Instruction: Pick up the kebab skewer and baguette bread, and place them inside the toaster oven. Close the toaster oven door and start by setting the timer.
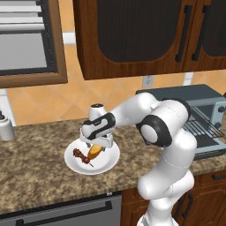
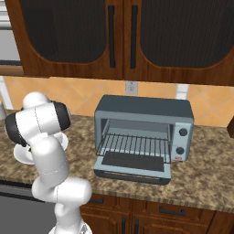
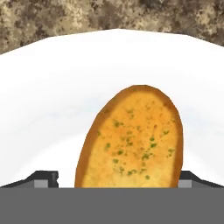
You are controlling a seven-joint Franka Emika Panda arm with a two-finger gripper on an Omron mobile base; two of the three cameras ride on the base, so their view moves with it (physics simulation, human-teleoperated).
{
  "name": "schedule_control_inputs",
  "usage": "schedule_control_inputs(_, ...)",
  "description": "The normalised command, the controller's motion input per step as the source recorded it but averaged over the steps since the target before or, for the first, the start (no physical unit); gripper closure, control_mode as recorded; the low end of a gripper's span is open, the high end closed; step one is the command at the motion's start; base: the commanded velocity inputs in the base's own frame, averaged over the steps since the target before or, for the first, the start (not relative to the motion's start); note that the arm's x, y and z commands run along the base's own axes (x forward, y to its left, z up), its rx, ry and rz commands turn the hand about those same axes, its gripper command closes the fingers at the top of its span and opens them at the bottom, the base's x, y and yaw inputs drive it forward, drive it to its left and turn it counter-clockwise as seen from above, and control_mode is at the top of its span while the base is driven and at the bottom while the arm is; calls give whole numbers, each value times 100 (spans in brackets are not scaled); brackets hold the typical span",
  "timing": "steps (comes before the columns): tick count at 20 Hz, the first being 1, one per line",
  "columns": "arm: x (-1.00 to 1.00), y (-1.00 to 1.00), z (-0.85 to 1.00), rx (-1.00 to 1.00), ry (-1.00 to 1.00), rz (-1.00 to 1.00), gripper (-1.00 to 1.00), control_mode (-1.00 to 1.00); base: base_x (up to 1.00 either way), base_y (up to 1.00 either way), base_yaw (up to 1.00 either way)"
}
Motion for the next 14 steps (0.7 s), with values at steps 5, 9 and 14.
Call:
schedule_control_inputs(5, 0, 0, 0, 0, 0, 0, 100, -100, 0, 0, 0)
schedule_control_inputs(9, 0, 0, 0, 0, 0, 0, 100, -100, 0, 0, 0)
schedule_control_inputs(14, 0, 0, 0, 0, 0, 0, 100, -100, 0, 0, 0)
